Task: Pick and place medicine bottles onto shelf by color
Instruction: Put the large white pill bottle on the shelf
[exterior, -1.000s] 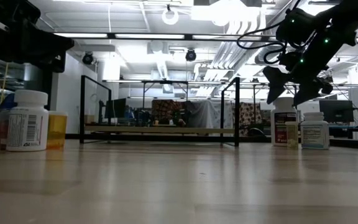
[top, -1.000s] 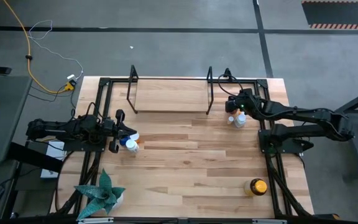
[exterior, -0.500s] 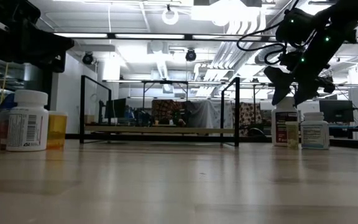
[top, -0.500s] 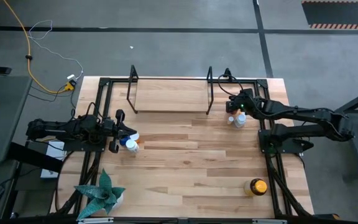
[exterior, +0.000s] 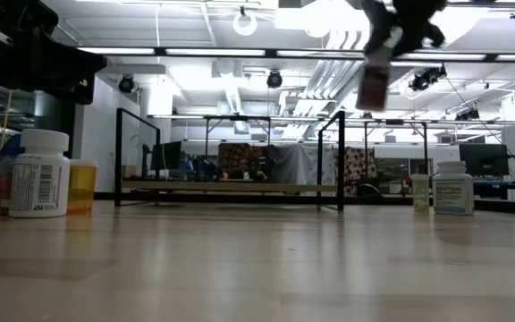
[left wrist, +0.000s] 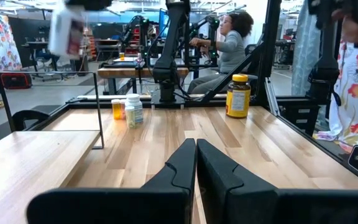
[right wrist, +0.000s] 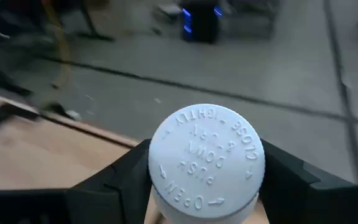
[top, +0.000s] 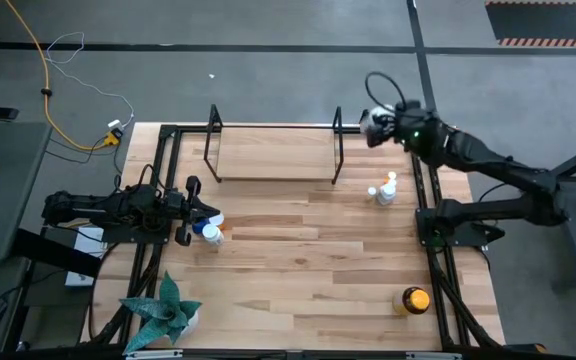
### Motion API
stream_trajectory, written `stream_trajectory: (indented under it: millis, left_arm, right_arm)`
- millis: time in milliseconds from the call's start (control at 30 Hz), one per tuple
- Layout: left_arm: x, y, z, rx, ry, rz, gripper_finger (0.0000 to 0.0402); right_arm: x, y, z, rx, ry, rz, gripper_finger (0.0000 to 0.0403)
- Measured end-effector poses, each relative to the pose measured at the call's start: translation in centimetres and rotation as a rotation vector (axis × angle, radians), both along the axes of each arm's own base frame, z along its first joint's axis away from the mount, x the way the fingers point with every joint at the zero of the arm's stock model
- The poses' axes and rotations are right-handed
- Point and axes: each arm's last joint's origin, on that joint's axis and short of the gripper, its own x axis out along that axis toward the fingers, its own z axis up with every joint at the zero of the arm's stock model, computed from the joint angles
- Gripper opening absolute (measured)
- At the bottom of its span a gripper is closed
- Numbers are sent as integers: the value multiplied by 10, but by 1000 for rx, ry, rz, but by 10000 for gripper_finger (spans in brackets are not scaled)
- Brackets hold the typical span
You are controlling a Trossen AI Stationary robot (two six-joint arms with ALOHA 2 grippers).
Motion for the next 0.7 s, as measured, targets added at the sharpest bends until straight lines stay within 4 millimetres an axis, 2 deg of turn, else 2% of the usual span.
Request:
stream_trajectory:
  millis: [100,300,567,700]
  left_arm:
    - [0,0,0,0,0,0,5]
    - [0,0,0,0,0,0,5]
    - [0,0,0,0,0,0,5]
    - [0,0,0,0,0,0,5]
  right_arm:
    - [19,-6,8,-18,-13,120,217]
    - [74,-23,-10,-15,54,413,217]
    - [132,-44,-21,-7,316,679,217]
    - [149,-59,-39,43,471,741,217]
